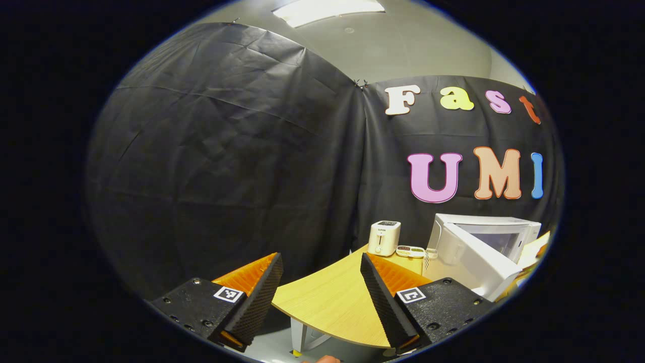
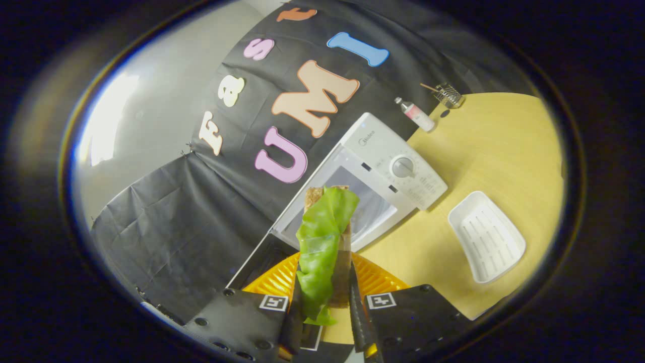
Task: Open the microwave oven with the left hand, put the food in, and close the microwave oven.
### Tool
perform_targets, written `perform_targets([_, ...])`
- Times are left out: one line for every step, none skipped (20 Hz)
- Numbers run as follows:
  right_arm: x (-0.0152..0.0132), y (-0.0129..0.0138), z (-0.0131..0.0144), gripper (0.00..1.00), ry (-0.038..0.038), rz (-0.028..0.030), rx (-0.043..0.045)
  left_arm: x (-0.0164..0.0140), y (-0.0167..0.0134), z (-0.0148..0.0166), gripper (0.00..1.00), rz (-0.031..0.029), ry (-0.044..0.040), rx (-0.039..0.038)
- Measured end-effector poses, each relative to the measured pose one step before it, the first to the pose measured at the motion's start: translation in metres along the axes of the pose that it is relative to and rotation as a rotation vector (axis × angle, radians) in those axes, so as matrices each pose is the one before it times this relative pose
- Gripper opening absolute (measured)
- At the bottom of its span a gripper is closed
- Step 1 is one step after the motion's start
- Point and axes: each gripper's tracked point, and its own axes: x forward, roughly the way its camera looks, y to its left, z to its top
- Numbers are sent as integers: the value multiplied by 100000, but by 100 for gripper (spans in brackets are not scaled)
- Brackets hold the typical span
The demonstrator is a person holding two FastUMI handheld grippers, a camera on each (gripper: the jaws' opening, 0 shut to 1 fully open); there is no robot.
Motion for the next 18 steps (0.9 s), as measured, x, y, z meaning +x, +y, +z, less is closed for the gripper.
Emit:
perform_targets([717,659,-414,42,-2829,100,165,-35,-104,8,95,-584,-267,-149])
perform_targets([665,493,-390,42,-1503,-53,87,-73,-186,-10,91,-663,-304,-158])
perform_targets([652,433,-511,34,-1377,-232,128,-63,-48,167,91,-539,-349,-8])
perform_targets([848,566,-288,34,-1678,6,-118,-7,20,40,91,-107,-220,88])
perform_targets([899,344,-432,34,-976,-237,-529,129,21,-43,91,181,-209,-15])
perform_targets([1100,160,-317,34,-1161,-604,-803,134,35,94,91,199,-7,-149])
perform_targets([1041,49,-446,34,-727,-1088,-966,84,64,-149,91,38,477,-72])
perform_targets([915,-49,-537,34,-84,-820,-364,52,117,-195,91,321,784,159])
perform_targets([973,157,-709,34,559,-459,-402,-8,215,-170,91,477,440,496])
perform_targets([1096,-47,-599,34,949,-592,-779,-2,286,69,91,862,-285,552])
perform_targets([1034,-267,-676,34,1227,-869,-1049,-70,217,283,95,574,-619,321])
perform_targets([1012,-229,-823,34,2326,-763,-1104,-187,64,386,95,365,-1017,389])
perform_targets([849,15,-865,34,2624,-598,-1052,-67,20,271,95,196,-683,431])
perform_targets([1019,59,-726,34,2401,-161,-1487,-45,25,223,91,169,-833,238])
perform_targets([873,595,-295,34,1456,-232,-2114,-111,-12,129,91,13,-586,181])
perform_targets([902,133,-476,34,615,-709,-2185,-4,-63,48,95,-217,-170,154])
perform_targets([789,-215,-691,42,776,-1031,-1846,-4,-17,-114,95,-210,95,80])
perform_targets([865,-371,-277,42,407,-1110,-1101,-76,27,76,91,-61,-41,-46])
